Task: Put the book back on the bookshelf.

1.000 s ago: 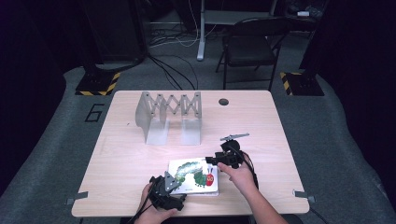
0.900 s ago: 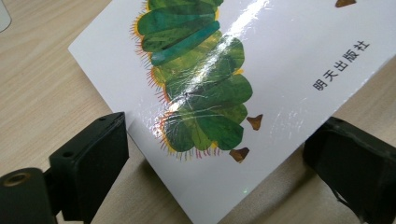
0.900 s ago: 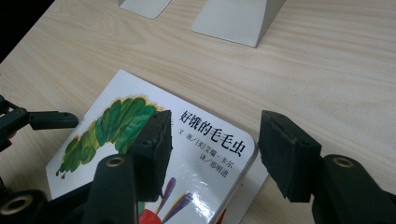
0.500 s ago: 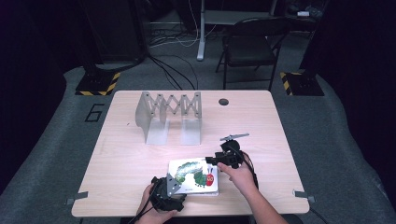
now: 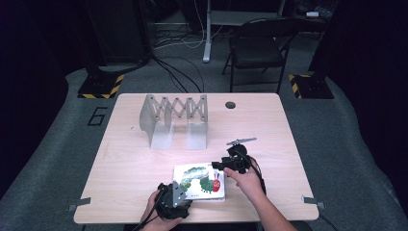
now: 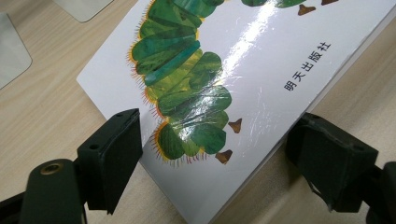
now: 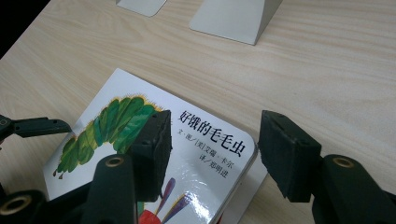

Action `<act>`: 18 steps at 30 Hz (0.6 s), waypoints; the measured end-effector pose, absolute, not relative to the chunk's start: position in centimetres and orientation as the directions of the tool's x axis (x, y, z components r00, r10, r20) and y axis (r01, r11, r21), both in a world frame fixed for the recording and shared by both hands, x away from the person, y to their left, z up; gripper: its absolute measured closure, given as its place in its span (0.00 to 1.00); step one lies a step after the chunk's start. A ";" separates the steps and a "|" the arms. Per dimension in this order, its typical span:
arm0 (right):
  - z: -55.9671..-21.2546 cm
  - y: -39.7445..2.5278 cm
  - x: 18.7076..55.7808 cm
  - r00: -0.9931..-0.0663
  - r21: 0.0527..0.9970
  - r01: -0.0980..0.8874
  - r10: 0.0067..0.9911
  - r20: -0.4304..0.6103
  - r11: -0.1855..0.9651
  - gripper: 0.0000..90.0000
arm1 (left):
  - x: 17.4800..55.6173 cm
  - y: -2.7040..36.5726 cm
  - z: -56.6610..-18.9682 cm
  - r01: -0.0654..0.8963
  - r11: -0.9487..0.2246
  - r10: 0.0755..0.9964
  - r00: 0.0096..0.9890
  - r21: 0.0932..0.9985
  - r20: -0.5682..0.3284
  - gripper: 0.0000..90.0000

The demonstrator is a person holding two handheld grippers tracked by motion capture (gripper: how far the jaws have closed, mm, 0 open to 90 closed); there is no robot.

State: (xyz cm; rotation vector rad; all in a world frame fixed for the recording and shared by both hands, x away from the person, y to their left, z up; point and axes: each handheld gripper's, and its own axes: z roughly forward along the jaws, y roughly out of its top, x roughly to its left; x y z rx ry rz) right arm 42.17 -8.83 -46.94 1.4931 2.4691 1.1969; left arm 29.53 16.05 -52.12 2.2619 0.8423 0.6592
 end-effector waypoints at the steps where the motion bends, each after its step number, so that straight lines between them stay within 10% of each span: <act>1: -46.9 -8.8 42.2 -0.543 0.614 0.749 0.762 0.352 0.250 0.49 | 29.5 16.0 -52.1 0.391 -0.598 0.706 0.671 0.699 0.228 0.21; 18: -46.3 -10.1 44.2 -0.507 0.549 0.797 0.774 0.379 0.254 0.37 | 29.5 16.2 -52.2 0.385 -0.589 0.705 0.674 0.711 0.219 0.21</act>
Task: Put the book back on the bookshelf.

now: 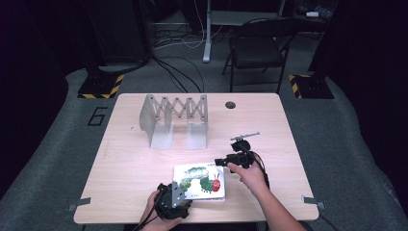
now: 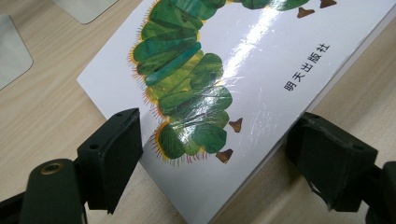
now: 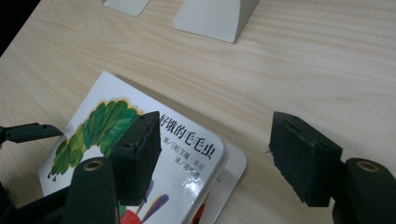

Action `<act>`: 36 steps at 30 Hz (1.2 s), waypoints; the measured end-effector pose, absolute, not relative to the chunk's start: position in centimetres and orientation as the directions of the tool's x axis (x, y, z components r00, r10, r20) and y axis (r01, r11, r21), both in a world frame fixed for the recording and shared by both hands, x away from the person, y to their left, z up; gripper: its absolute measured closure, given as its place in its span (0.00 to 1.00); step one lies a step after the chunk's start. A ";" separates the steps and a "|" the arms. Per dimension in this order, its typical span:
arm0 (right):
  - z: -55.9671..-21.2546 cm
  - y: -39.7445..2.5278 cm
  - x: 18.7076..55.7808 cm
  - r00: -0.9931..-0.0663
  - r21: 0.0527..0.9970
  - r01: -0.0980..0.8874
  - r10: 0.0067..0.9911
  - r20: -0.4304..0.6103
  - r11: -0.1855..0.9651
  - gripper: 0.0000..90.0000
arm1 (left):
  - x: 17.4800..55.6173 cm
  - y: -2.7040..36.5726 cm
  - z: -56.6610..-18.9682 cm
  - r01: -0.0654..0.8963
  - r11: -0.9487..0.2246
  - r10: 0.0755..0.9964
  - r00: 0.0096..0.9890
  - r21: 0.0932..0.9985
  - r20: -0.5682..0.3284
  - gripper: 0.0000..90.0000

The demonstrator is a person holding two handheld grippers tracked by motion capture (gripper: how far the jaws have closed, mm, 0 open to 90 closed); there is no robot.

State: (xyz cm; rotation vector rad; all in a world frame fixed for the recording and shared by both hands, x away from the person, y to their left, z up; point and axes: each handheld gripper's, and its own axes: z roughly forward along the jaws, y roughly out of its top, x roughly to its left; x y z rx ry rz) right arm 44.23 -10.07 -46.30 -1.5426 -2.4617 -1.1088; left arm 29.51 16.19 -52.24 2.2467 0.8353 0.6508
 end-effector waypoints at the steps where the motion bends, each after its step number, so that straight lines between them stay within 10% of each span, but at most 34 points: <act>1: -46.3 -10.1 44.2 -0.507 0.549 0.797 0.774 0.379 0.254 0.37 | 29.5 16.2 -52.2 0.385 -0.588 0.706 0.674 0.711 0.219 0.21; 36: -49.3 -7.3 45.5 -0.533 0.429 0.835 0.702 0.473 0.345 0.36 | 29.8 16.1 -52.5 0.377 -0.577 0.717 0.658 0.725 0.229 0.21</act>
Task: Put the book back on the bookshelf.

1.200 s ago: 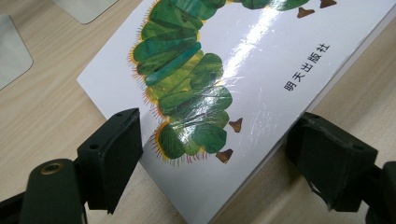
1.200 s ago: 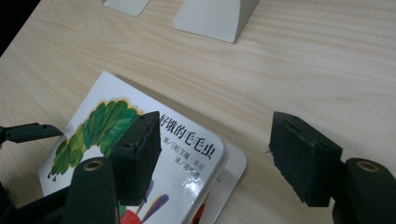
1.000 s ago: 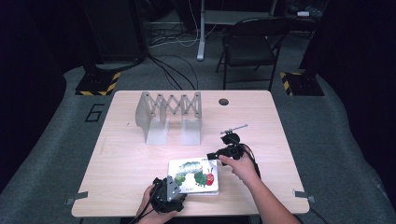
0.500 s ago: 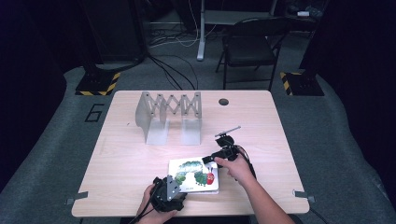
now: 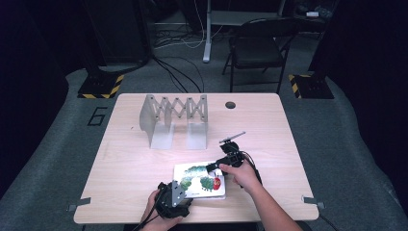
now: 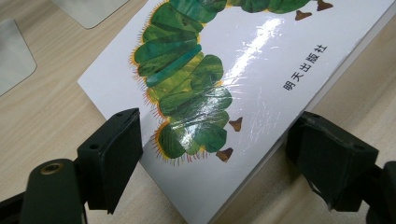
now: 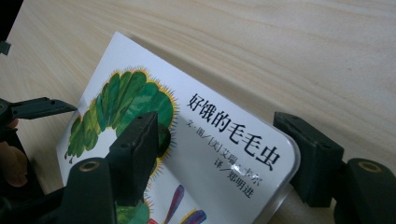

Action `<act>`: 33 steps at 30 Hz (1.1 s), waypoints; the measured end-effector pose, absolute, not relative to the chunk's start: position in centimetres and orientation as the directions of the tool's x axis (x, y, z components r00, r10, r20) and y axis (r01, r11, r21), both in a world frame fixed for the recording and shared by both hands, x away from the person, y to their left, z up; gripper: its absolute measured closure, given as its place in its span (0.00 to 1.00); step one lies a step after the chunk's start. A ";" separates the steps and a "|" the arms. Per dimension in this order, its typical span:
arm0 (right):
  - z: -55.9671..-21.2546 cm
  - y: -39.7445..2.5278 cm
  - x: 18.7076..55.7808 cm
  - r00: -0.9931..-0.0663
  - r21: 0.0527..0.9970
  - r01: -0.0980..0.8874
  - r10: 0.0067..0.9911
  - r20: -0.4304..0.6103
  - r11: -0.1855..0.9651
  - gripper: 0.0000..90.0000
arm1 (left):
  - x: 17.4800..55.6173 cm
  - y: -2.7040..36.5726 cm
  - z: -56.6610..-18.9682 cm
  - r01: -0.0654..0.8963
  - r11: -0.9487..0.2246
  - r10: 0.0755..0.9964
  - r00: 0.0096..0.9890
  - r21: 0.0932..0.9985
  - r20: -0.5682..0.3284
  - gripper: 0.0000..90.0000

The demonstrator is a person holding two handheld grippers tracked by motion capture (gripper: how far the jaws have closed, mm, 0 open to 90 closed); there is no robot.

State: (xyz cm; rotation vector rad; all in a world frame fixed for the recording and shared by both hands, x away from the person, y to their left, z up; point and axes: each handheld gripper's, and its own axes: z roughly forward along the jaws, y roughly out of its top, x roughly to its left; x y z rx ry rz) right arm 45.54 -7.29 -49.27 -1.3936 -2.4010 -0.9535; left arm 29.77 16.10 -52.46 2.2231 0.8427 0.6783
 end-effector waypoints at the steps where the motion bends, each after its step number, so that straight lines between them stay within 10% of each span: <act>1: -49.3 -7.3 45.5 -0.533 0.429 0.835 0.702 0.473 0.345 0.36 | 29.8 16.1 -52.5 0.377 -0.577 0.717 0.658 0.725 0.228 0.21; 33: -49.7 -7.5 45.7 -0.504 0.404 0.855 0.707 0.496 0.326 0.38 | 30.3 16.1 -51.8 0.390 -0.629 0.675 0.704 0.672 0.223 0.19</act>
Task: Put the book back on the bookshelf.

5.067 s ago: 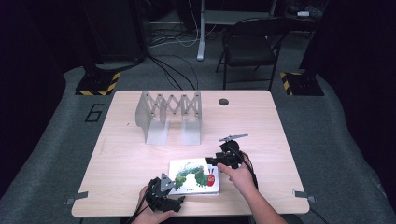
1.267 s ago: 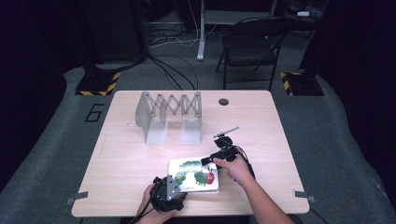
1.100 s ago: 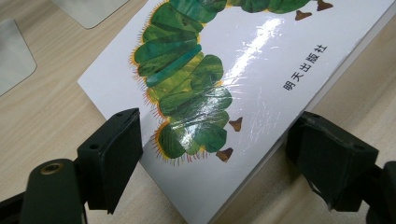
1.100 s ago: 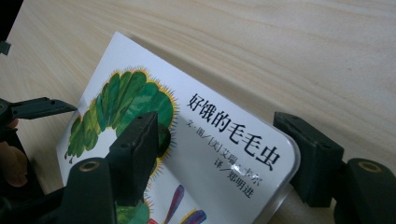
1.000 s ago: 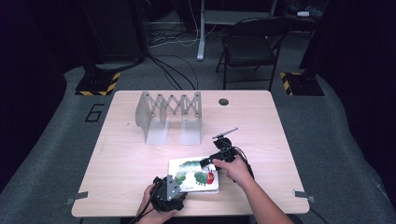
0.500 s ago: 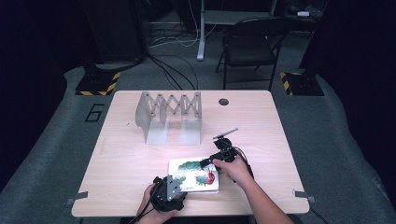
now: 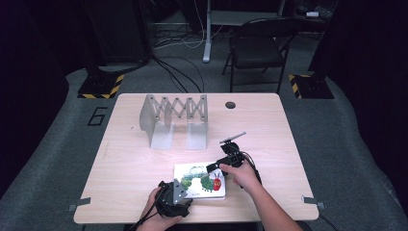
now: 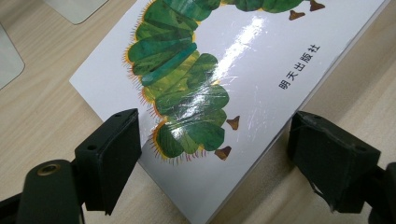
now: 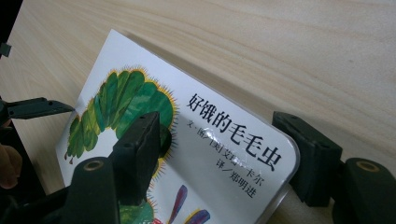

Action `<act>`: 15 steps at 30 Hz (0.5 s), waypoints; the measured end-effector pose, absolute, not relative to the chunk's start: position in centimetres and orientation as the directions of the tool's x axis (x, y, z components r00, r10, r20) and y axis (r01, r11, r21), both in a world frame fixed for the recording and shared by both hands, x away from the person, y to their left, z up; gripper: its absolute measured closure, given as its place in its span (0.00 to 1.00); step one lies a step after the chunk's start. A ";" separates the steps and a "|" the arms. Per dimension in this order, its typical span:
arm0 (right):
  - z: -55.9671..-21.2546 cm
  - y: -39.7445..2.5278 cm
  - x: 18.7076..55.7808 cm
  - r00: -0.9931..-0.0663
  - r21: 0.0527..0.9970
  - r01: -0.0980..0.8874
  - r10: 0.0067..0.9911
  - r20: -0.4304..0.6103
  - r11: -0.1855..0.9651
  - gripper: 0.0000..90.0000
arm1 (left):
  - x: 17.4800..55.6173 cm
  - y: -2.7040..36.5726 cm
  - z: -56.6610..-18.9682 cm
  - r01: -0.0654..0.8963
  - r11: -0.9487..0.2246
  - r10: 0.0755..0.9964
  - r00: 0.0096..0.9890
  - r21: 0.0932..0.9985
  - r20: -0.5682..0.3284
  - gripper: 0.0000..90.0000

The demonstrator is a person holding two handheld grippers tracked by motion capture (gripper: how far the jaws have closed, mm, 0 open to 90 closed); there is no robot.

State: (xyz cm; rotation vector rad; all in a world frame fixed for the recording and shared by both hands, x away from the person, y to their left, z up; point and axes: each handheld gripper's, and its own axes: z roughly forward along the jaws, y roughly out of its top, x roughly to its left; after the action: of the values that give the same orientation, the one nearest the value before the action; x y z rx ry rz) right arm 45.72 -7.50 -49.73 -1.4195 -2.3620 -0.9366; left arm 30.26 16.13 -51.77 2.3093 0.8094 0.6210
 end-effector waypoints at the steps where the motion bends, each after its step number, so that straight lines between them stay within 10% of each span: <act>1: -49.7 -7.5 45.7 -0.503 0.403 0.855 0.708 0.496 0.325 0.38 | 30.3 16.3 -51.7 0.402 -0.609 0.684 0.703 0.683 0.196 0.19; 15: -49.8 -7.6 45.7 -0.503 0.405 0.855 0.707 0.498 0.323 0.38 | 30.7 17.7 -50.1 0.446 -0.549 0.719 0.683 0.707 0.127 0.19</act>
State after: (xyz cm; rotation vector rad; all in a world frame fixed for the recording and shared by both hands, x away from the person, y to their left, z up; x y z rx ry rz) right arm 45.75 -7.59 -49.76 -1.4210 -2.3583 -0.9404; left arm 30.66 17.71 -50.07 2.2363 0.8906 0.5391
